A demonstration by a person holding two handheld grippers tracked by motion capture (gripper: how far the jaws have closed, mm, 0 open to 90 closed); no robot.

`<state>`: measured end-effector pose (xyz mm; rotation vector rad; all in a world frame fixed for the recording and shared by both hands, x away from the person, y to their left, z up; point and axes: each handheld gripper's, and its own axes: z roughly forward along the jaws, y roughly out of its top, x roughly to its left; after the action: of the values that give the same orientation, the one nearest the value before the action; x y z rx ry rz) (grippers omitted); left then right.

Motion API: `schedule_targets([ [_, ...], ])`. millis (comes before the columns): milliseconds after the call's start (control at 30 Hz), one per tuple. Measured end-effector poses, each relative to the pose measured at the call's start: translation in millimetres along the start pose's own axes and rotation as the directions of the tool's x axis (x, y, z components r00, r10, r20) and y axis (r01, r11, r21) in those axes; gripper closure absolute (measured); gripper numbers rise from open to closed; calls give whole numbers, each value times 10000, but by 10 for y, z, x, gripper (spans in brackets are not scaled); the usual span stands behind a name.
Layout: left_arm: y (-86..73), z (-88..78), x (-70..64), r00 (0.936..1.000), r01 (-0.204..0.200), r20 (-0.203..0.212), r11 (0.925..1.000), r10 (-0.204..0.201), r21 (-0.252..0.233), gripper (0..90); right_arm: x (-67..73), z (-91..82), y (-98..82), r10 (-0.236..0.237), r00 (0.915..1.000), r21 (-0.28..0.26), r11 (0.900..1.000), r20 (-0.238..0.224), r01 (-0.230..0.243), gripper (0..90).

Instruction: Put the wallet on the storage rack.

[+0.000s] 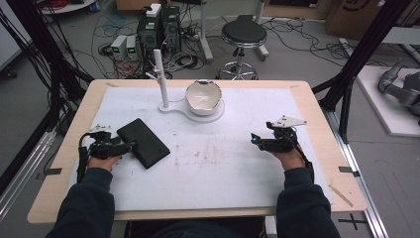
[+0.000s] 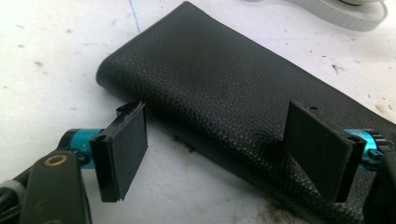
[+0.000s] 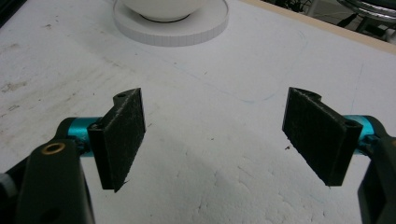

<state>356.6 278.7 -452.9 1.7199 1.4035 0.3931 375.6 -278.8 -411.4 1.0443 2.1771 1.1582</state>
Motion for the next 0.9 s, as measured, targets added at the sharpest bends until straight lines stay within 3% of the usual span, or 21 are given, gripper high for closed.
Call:
schedule_targets([
  [67,3,12,-22,9997,-185,145,9998,184,60,220,12,3,3,-42,10000,11,10000,-8,42,216],
  [200,16,74,-119,9917,-734,1071,9971,709,193,283,33,20,7,-142,9999,59,9999,-64,142,216],
  [300,22,142,-269,9706,-1529,1924,9878,1448,281,335,29,23,7,-118,9999,65,9999,-82,119,217],
  [400,22,207,-425,9394,-2257,2711,9738,2097,289,370,17,22,2,-71,9999,78,9999,-97,72,217],
  [433,22,217,-465,9317,-2413,2856,9701,2245,245,395,15,22,3,-53,9999,61,10000,-96,53,217],
  [467,21,229,-495,9265,-2519,2945,9675,2344,225,415,15,19,2,-12,10000,80,10000,-85,12,217],
  [500,22,239,-520,9254,-2528,2976,9672,2345,238,421,15,18,2,-15,10000,82,10000,-90,15,217],
  [533,22,248,-537,9258,-2474,3013,9685,2282,266,420,15,17,2,-7,10000,88,10000,-84,8,217],
  [567,24,250,-549,9304,-2368,2953,9710,2169,327,416,14,16,2,-15,10000,88,10000,-91,16,217],
  [600,24,252,-559,9395,-2108,2855,9764,1892,465,403,14,16,2,-20,10000,79,10000,-80,20,217],
  [667,8,257,-594,9583,-1461,2606,9847,1171,948,295,17,9,3,-30,10000,53,10000,-71,31,217],
  [767,-32,211,-683,9798,-766,1916,9924,570,967,250,13,-10,4,41,10000,20,10000,-44,-41,217],
  [800,-48,214,-717,9840,-702,1699,9935,542,892,246,8,-17,3,24,10000,-12,10000,-34,-24,217],
  [900,-89,248,-814,9824,-1313,1438,9885,1196,748,157,0,-25,-5,58,10000,-8,10000,-49,-58,217],
])
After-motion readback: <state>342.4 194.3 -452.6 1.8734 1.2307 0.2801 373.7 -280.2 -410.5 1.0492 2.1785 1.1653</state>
